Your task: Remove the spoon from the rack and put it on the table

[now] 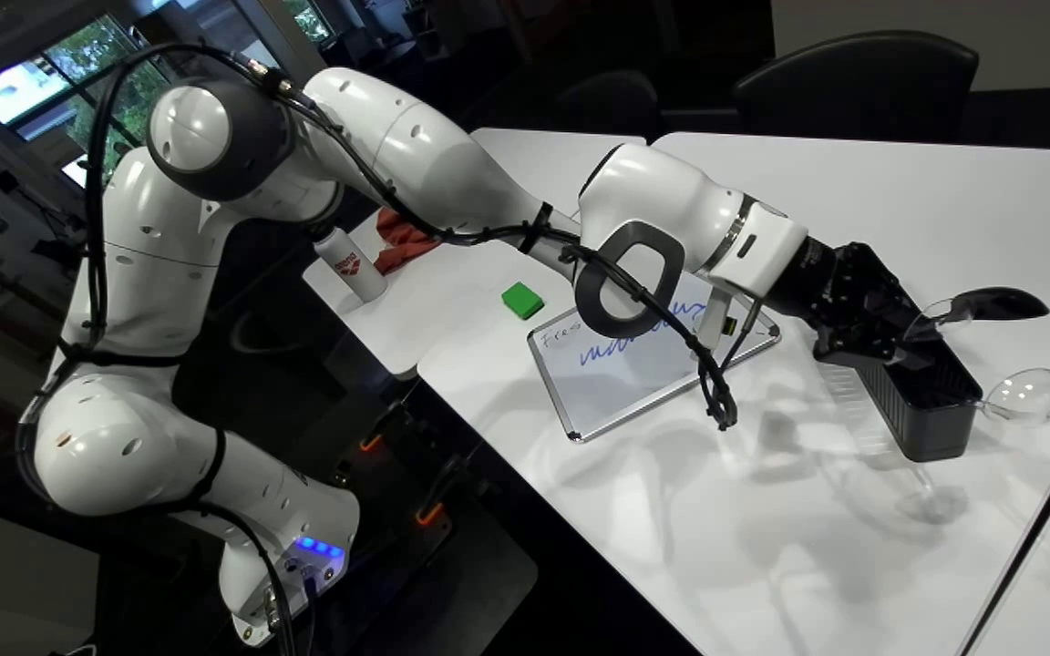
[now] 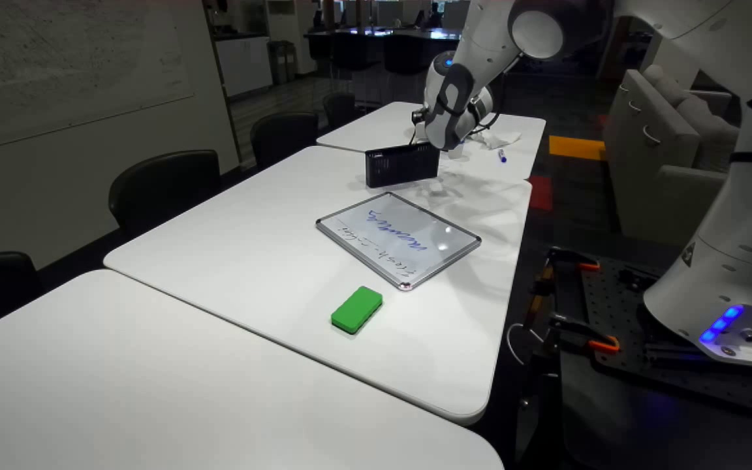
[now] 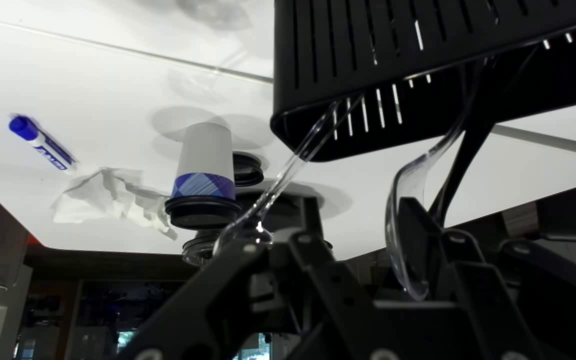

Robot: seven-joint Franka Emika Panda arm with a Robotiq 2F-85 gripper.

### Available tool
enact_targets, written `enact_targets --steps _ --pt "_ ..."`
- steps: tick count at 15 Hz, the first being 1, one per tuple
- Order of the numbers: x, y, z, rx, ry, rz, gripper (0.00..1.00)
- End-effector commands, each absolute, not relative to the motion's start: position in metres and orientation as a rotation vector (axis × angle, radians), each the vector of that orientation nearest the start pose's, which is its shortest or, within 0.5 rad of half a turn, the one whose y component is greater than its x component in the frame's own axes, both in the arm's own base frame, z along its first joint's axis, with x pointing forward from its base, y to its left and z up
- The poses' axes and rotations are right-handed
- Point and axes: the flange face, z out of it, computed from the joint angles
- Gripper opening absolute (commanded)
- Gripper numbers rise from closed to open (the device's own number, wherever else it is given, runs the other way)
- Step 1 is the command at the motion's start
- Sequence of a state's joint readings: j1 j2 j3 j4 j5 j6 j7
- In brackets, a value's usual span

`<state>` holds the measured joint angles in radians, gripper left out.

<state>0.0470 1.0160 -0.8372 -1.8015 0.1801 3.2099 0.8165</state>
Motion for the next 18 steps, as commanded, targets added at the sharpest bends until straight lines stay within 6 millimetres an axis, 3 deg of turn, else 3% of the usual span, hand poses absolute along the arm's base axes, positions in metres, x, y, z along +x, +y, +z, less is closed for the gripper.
enact_targets --steps 1,3,9,18 --pt "0.547 -0.422 0.209 -2.738 1.962 -1.382 0.15" --pt "0.55 -0.418 0.212 -2.729 1.947 -1.405 0.01" --pt "0.556 -0.401 0.232 -2.735 1.858 -1.486 0.01" --pt "0.542 -0.381 0.31 -2.8 1.717 -1.731 0.01"
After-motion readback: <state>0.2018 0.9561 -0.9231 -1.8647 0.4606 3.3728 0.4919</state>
